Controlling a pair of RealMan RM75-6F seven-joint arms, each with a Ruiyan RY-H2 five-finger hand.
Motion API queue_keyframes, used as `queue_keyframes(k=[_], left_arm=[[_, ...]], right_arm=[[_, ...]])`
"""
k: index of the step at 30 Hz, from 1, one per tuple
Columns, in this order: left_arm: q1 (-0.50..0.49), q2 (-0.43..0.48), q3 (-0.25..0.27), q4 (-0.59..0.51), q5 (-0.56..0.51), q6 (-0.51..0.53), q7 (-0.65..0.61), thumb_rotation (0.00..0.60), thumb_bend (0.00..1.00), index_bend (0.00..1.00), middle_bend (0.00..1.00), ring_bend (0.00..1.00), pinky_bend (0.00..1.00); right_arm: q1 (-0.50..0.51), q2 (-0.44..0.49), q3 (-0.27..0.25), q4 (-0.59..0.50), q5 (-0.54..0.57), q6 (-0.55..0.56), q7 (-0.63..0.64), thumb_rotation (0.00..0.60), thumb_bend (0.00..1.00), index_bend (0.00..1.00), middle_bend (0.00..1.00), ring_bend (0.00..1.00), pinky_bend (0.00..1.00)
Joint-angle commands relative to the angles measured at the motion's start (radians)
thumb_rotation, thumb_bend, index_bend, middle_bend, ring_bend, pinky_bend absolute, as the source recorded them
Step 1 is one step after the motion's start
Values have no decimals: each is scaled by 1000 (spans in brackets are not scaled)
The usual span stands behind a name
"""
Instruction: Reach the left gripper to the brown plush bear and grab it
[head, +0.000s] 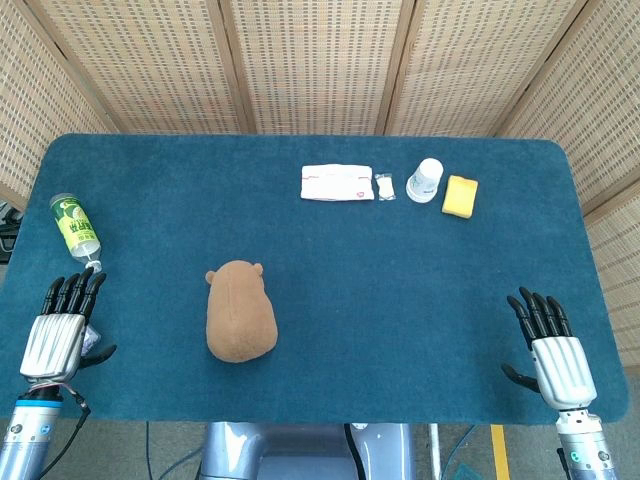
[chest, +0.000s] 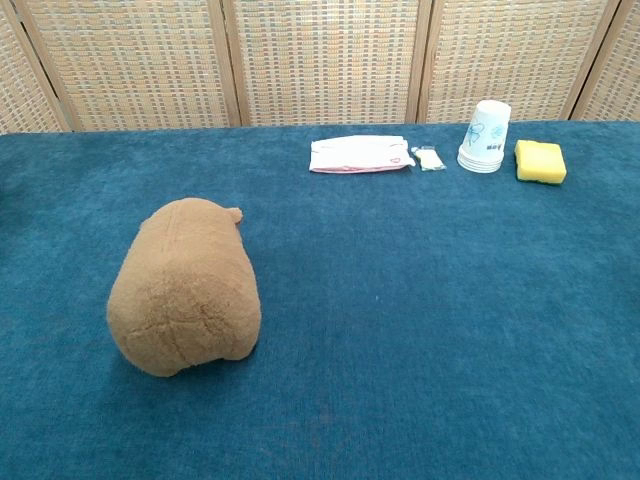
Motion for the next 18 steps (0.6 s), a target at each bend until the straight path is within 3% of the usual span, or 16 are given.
queue_keyframes(k=[1,18], left_arm=[[-1,-1,-2,2,-2,0,-1,600,128,0,0,0,0],[-7,-4,-4,11,-20,-17,-6,600,128,0,0,0,0]], right_arm=[[2,-2,0,3,5,-7,2,600,129,0,0,0,0],[2,-3,2,0,5,-3,4,600,128,0,0,0,0]])
